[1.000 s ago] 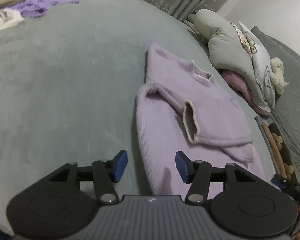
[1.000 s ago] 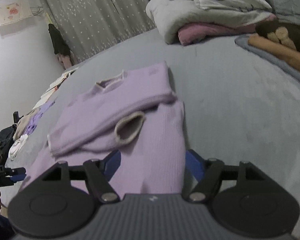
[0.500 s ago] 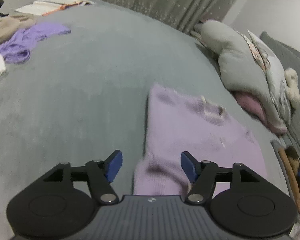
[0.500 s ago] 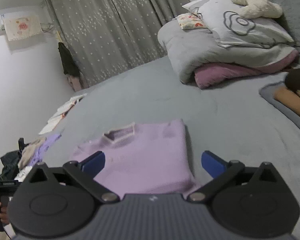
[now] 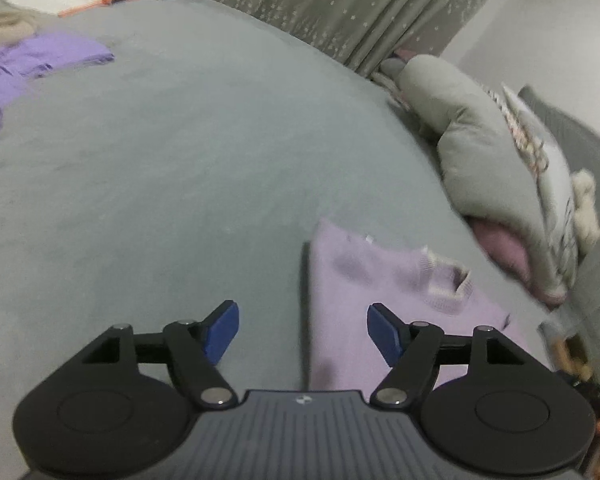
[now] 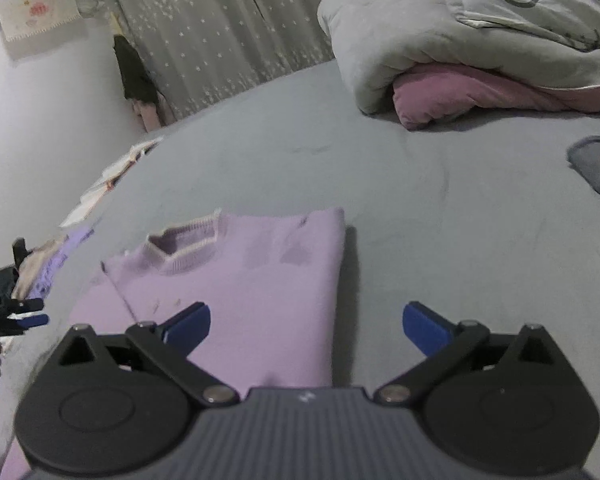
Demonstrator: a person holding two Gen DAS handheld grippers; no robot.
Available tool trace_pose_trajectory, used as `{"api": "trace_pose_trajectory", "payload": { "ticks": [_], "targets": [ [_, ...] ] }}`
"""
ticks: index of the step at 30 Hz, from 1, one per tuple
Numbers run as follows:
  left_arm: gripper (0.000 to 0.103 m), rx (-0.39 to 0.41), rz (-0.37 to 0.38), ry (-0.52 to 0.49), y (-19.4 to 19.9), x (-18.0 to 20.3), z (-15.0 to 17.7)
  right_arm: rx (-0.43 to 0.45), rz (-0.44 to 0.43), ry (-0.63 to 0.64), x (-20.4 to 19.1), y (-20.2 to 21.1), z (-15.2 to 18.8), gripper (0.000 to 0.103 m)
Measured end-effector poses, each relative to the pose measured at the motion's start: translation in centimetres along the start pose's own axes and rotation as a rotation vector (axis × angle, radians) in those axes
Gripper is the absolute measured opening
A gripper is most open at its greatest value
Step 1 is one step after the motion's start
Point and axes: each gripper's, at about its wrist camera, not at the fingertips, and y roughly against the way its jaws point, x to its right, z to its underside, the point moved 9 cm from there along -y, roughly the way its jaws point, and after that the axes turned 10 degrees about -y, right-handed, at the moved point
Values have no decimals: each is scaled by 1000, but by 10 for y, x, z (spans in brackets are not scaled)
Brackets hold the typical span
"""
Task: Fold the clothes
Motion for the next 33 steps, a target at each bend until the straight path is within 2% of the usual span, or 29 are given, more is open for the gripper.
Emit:
{"api": "trace_pose_trajectory", "payload": {
  "ticks": [5,9,13,17,22,23,24,25,27,28,29,31,33],
  "targets": [
    [69,-12,14,-44,-28,-1,-10,42,14,-3,15,-31,-20,99],
    [69,12,15,-116,-38,3,-18,43,-100,-149,25,-50,-34,91],
    [69,6,39,-142,-48,5,-27,16,-120,-129,22,-69,-40,87],
    [69,-20,87,-196,-66,18,-32,-23,-94,-61,16,-90,-35,59],
    [67,-61,106,-221,-84,26,-30,-52,-82,-31,17,-102,-28,57],
    [65,-63,109,-226,-86,27,-30,-55,-85,-25,16,-102,-28,56],
    [55,-61,120,-224,-87,28,-30,-59,-87,-16,15,-102,-27,57],
    [50,-59,132,-219,-87,29,-29,-63,-89,-7,14,-103,-27,56],
    [44,-65,138,-197,-89,29,-28,-70,-91,10,12,-104,-26,56],
    [42,-64,133,-193,-89,28,-28,-73,-93,22,10,-104,-26,52],
    [35,-58,133,-189,-89,29,-28,-74,-92,36,8,-105,-24,39],
    [26,-45,126,-172,-88,29,-27,-68,-82,67,2,-105,-19,23],
    [20,-45,99,-154,-87,28,-27,-48,-56,129,-8,-103,-17,16]
  ]
}}
